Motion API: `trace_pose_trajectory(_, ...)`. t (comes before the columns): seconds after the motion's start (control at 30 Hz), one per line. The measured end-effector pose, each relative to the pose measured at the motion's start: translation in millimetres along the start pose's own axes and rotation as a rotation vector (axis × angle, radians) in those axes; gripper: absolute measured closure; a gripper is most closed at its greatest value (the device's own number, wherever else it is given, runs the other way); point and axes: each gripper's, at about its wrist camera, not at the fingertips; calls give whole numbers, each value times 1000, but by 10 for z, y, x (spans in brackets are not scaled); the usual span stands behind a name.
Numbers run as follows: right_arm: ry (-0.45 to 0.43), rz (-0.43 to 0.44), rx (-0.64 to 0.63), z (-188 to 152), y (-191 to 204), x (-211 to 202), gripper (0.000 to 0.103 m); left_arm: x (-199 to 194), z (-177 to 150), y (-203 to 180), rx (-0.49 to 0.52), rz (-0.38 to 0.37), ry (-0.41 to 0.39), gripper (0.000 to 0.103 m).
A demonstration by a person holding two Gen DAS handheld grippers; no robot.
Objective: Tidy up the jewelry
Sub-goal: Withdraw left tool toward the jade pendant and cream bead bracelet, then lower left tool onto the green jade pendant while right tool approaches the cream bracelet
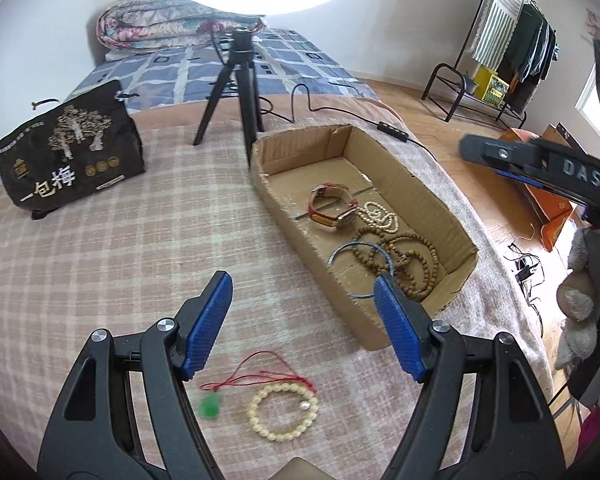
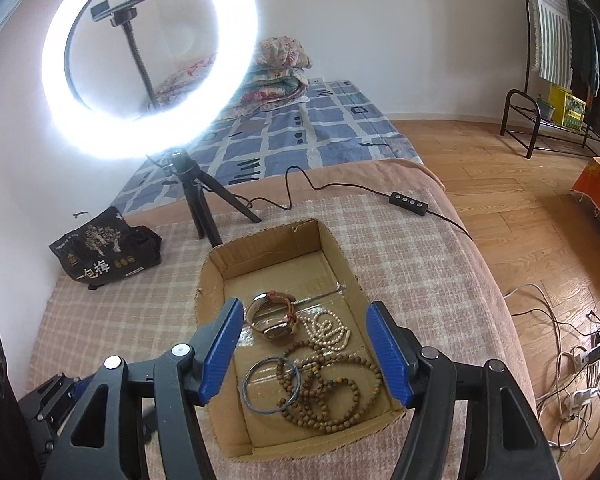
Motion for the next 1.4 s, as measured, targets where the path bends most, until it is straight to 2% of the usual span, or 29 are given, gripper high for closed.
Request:
trace_pose_trajectory(0.27, -17, 62, -31, -246, 287, -243, 33, -255, -31, 431, -19, 22, -29, 28)
trace_pose_trajectory(0.53, 32, 112, -132, -626, 735, -328, 33, -386, -27, 826, -59, 33, -40, 28)
trace_pose_trajectory(0.7, 65, 138, -167, -905, 933, -333, 33, -376, -125, 980, -57, 34, -17, 28)
trace_pose_trajectory(0.8, 98, 157, -193, -1088, 1041, -294, 33, -365, -206, 1025, -39, 41, -1, 35)
trace_pose_trajectory(0.87, 119, 165, -216, -1201, 1103, -262, 33, -329, -272, 1078, -35, 42, 20, 36)
trace_pose_trajectory(1.0, 159, 200, -255, -1404, 1235, -173, 33, -238, -400, 1148, -33, 36, 72, 47)
trace_pose_trajectory(1.2, 215, 266, -343, -1615, 1521, -34, 44, -80, -581, 1196, -26, 22, 139, 57)
trace_pose_trajectory(1.33, 241, 319, -367, -1666, 1635, 77, 55, 12, -676, 1169, -3, 21, 169, 60)
trace_pose_trajectory(1.4, 251, 331, -383, -1679, 1690, 125, 57, 62, -705, 1138, 15, 18, 184, 64)
Point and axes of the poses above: each gripper's, at about its wrist camera, not at the fingertips, and x roughly the way its jaws point, y to its left, z to its top, and after that the axes turned 10 degrees about -x, right-handed
